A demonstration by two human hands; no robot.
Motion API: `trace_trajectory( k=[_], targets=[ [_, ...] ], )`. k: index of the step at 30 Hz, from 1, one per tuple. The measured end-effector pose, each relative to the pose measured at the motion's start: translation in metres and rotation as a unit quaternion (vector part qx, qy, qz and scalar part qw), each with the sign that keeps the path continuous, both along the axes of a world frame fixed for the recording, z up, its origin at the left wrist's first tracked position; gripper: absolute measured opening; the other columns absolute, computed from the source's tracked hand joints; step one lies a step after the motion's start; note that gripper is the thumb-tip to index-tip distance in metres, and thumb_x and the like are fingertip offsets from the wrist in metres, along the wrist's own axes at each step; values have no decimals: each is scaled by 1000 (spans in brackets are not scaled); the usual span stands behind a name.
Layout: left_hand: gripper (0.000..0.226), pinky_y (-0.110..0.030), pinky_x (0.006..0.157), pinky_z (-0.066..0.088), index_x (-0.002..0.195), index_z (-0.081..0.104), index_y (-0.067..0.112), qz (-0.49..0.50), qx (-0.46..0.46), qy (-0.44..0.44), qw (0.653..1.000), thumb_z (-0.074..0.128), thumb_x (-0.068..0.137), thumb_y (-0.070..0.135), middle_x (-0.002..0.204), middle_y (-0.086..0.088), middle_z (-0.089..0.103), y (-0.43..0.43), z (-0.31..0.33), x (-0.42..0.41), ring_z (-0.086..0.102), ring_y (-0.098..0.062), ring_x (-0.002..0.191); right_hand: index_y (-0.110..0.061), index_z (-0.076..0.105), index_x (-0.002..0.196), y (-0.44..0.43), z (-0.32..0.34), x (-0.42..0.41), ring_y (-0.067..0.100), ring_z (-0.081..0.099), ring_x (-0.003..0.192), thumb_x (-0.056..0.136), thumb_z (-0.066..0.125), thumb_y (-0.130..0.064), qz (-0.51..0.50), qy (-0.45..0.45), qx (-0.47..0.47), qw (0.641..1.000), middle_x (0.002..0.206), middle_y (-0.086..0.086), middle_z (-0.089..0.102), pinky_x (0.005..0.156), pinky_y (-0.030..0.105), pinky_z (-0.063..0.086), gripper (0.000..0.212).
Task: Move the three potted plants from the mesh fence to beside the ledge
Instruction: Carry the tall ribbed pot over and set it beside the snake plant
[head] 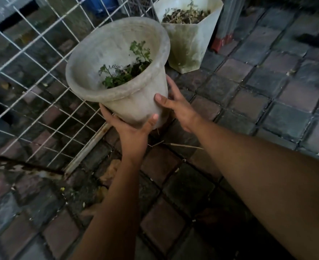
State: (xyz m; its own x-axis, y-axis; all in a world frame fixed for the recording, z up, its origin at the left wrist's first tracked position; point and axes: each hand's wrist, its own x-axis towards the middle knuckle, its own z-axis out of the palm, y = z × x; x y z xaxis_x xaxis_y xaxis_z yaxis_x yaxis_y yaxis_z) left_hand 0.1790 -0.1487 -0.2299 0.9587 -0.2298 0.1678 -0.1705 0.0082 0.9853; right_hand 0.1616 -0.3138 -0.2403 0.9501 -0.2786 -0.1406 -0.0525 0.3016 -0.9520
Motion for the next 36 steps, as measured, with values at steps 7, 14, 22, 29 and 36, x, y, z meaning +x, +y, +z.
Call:
trace_trajectory(
  k=[7, 14, 22, 29, 36],
  targets=[
    [162, -37, 126, 40, 161, -29, 18, 2, 49, -39, 998, 97, 64, 47, 176, -14, 9, -5, -20, 15, 31, -17, 159, -32, 25, 165, -10, -1, 6, 14, 54, 136, 92, 76, -8, 40, 7, 9, 999, 159, -3, 47, 111, 35, 50, 92],
    [144, -35, 128, 36, 162, -28, 12, 6, 6, -59, 998, 89, 78, 14, 178, -13, 3, -6, -23, 17, 27, -21, 162, -41, 36, 156, 4, 4, 1, -1, 60, 123, 83, 82, -19, 13, -8, 26, 1000, 135, -21, 59, 103, 25, 55, 90],
    [139, -49, 129, 33, 167, -15, 13, 48, -58, -72, 995, 87, 73, 17, 174, -5, 14, -15, 13, 1, 29, -24, 161, -66, 38, 147, 20, 30, -13, 25, 45, 145, 44, 91, -75, -69, -36, 17, 997, 157, -1, 43, 116, 54, 45, 116],
    [141, -50, 126, 38, 169, -3, 26, 154, -120, -106, 975, 95, 68, 29, 157, 23, 32, -22, 202, 11, 39, -15, 154, -52, 45, 151, 17, 221, 25, 14, 60, 136, 66, 88, -66, -9, -116, -20, 993, 150, -8, 60, 107, 38, 53, 97],
    [142, -53, 125, 39, 167, -8, 37, 158, -91, -79, 980, 90, 67, 60, 176, 6, 16, 5, 493, 5, 34, -21, 159, -57, 43, 148, 35, 524, 21, 25, 53, 141, 63, 83, -76, 32, -127, -63, 989, 154, 0, 53, 114, 48, 48, 96]
  ],
)
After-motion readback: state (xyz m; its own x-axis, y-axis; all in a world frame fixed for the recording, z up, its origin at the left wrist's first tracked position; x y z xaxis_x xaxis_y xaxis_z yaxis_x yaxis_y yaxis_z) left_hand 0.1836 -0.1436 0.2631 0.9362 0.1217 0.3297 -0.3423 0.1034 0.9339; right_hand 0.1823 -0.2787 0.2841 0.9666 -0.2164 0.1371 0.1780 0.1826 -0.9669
